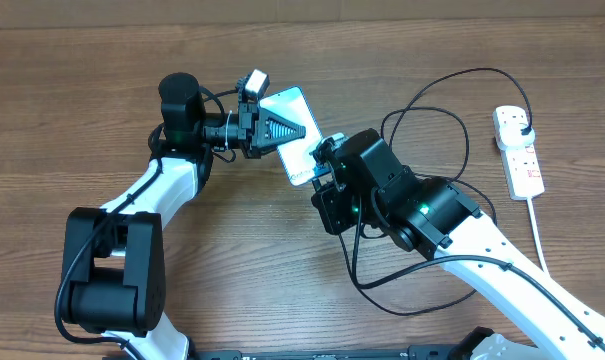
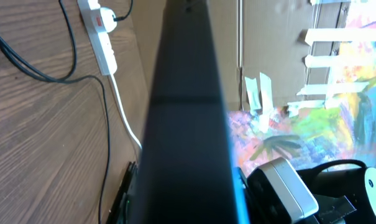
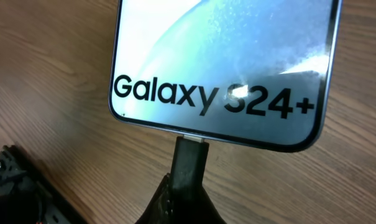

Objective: Plug charger to phone and switch on socket

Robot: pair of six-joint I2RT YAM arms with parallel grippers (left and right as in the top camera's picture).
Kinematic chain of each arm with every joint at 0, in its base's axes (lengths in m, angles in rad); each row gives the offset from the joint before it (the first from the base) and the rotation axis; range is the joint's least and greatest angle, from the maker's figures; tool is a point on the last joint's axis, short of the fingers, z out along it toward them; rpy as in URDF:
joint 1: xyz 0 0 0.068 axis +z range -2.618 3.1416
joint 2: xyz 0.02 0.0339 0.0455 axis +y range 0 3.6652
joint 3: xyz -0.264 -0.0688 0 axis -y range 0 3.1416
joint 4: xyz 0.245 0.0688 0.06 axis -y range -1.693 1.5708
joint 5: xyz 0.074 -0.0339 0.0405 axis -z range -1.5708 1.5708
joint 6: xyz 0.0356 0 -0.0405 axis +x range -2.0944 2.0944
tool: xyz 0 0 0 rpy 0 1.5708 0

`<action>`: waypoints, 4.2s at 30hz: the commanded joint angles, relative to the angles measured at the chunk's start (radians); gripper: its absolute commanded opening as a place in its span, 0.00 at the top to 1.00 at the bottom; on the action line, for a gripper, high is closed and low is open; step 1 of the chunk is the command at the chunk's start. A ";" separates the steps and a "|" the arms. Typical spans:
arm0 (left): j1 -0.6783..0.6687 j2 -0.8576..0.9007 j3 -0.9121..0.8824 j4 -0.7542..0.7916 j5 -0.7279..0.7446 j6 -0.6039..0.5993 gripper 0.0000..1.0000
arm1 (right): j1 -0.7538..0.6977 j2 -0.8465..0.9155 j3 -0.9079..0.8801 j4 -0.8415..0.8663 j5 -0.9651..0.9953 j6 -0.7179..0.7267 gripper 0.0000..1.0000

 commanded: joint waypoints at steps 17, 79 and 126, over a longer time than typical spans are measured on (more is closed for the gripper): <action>-0.092 0.001 -0.001 0.003 -0.139 -0.046 0.96 | 0.002 -0.102 0.232 -0.194 0.005 -0.011 0.00; -0.205 0.344 0.397 -1.159 -0.420 1.093 0.95 | 0.002 -0.340 0.330 -0.550 0.491 0.353 0.00; -0.269 0.458 0.405 -1.236 -0.900 0.932 0.58 | 0.003 -0.180 0.330 -0.504 0.412 0.352 0.00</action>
